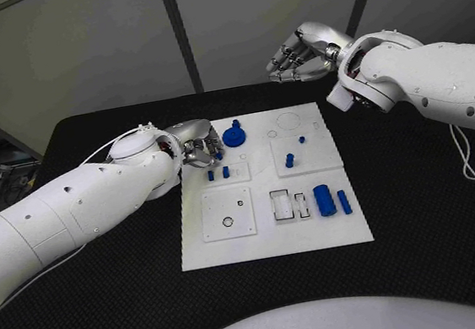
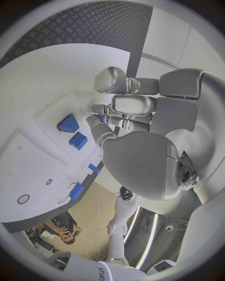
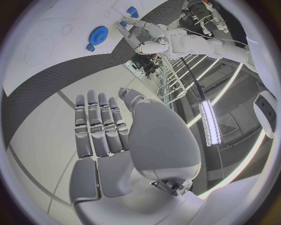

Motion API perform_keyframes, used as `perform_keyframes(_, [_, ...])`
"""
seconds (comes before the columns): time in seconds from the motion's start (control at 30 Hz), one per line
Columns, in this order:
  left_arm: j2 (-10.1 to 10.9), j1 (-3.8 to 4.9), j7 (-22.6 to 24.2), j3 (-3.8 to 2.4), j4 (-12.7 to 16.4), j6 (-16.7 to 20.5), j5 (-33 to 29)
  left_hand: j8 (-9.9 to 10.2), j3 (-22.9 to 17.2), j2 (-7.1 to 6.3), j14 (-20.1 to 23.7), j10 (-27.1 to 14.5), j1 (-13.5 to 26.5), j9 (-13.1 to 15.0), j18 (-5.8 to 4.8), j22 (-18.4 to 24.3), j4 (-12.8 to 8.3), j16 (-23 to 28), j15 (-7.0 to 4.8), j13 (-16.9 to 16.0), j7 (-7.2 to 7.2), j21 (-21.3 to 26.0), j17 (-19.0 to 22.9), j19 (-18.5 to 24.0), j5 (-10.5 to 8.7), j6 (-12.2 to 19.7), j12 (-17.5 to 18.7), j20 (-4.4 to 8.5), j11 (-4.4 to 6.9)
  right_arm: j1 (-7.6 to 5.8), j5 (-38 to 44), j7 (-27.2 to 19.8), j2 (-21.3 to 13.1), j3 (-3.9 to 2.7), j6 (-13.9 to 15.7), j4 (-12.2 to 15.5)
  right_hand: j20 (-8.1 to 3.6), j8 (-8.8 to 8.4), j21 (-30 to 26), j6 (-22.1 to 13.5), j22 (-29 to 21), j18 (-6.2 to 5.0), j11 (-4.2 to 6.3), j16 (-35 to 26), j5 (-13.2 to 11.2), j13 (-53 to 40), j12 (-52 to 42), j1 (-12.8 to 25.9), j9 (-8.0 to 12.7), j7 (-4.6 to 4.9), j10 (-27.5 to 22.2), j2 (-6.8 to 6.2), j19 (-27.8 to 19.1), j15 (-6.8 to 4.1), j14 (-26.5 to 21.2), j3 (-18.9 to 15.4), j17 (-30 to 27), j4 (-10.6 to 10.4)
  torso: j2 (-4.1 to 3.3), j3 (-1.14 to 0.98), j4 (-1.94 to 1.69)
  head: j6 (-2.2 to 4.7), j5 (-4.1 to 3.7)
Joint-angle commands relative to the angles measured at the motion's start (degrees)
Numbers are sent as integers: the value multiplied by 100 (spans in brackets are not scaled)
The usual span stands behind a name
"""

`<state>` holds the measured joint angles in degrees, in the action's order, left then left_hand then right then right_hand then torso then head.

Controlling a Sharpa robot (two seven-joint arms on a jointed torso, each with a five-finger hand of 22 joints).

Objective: Assemble the parts on the task board

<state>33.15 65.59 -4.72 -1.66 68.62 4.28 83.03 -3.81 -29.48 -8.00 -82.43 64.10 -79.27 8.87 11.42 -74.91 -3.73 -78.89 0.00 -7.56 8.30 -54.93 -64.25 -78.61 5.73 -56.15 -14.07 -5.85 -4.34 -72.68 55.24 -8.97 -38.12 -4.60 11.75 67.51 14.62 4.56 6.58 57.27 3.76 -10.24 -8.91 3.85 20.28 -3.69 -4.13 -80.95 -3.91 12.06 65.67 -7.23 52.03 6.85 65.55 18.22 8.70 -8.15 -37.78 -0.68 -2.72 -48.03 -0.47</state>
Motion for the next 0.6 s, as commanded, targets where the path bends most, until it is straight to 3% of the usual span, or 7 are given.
perform_keyframes(0.03, [9, 6, -37, -1, 0, -27, -2, 29, 19, -13, 35, 23, 50, -34, -537, -704, -8, 19, 8, -3, -17, 18, 14, 2, -25, 91, 36, -15, 0, -11, 28, 35, 1, -3, -82, -4, -6, -50, -50, -38, 2, -34, -7, -17, 21, 8, 13, 36, 5, 41, -77, -59, -9, 25, -95, 48, -27, 11, 1, -2, -4, 1, 0])
perform_keyframes(0.17, [30, 6, -53, -1, 1, -9, -2, 33, 15, -35, 36, 39, 52, -137, -534, -700, -12, 24, 9, -9, -25, 37, 30, 5, -19, 362, 109, -14, -3, -11, 70, 57, -5, -3, -83, -7, 1, -45, -89, -57, 0, -33, -26, -5, 14, 12, 10, 26, 1, 51, -140, -61, -38, 53, -146, 80, -53, 43, 2, -1, -6, 6, -9])
perform_keyframes(0.27, [62, 6, -71, -2, 14, 16, -2, 36, 22, -53, 42, 10, 46, -258, -533, -696, -16, 33, 21, -9, -54, 57, 52, 11, 3, 701, 180, -19, -19, -11, 257, 69, -25, -3, -24, 1, -1, -14, -112, -24, 7, -38, -4, 44, -8, 13, 8, -28, -9, -23, -217, -50, -36, 46, -152, 144, -81, 111, 4, 4, -4, 17, -17])
perform_keyframes(0.37, [110, 6, -82, -3, 32, 42, -2, 67, 50, -65, 45, 7, 32, -422, -532, -695, -12, 36, 26, -17, -137, 65, 66, 12, 11, 1447, 224, -25, -26, -11, 556, 104, -59, -3, 59, 20, -51, -46, -49, -77, 41, -48, 13, 167, -82, 13, 13, -84, 1, -74, -344, -50, 120, -8, -3, 200, -77, 197, 6, 5, -2, 23, -17])
perform_keyframes(0.43, [155, 5, -87, -5, 51, 63, -2, 83, 72, -72, 51, -1, 29, -479, -528, -689, -3, 43, 29, -20, -150, 90, 83, 21, 11, 1748, 245, -27, -31, -11, 781, 141, -98, -3, 107, 45, -131, -64, 72, -112, 91, -49, 44, 314, -154, 10, -7, -122, 4, -122, -392, -54, 357, -98, 226, 214, -35, 270, 6, 1, 1, 39, -10])
perform_keyframes(0.5, [218, 5, -83, -10, 78, 97, -2, 83, 81, -76, 54, -11, 30, -490, -526, -686, 1, 47, 31, -20, -152, 106, 91, 26, 12, 1780, 256, -28, -35, -11, 1099, 201, -152, -2, 159, 91, -254, -55, 257, -97, 171, -49, 98, 517, -239, 8, -36, -170, -2, -157, -404, -52, 678, -243, 585, 195, 57, 363, 10, 1, -2, 42, -16])
perform_keyframes(0.6, [297, 4, -61, -43, 109, 168, -8, 26, 92, -69, 63, -26, 30, -466, -520, -678, 15, 57, 38, -22, -108, 139, 114, 37, 13, 1488, 277, -32, -43, -10, 1489, 288, -211, -2, 186, 151, -478, -26, 556, -15, 313, -42, 177, 794, -363, 4, -109, -199, -14, -199, -318, -36, 1118, -388, 1052, 95, 215, 475, 12, -2, -6, 59, -14])
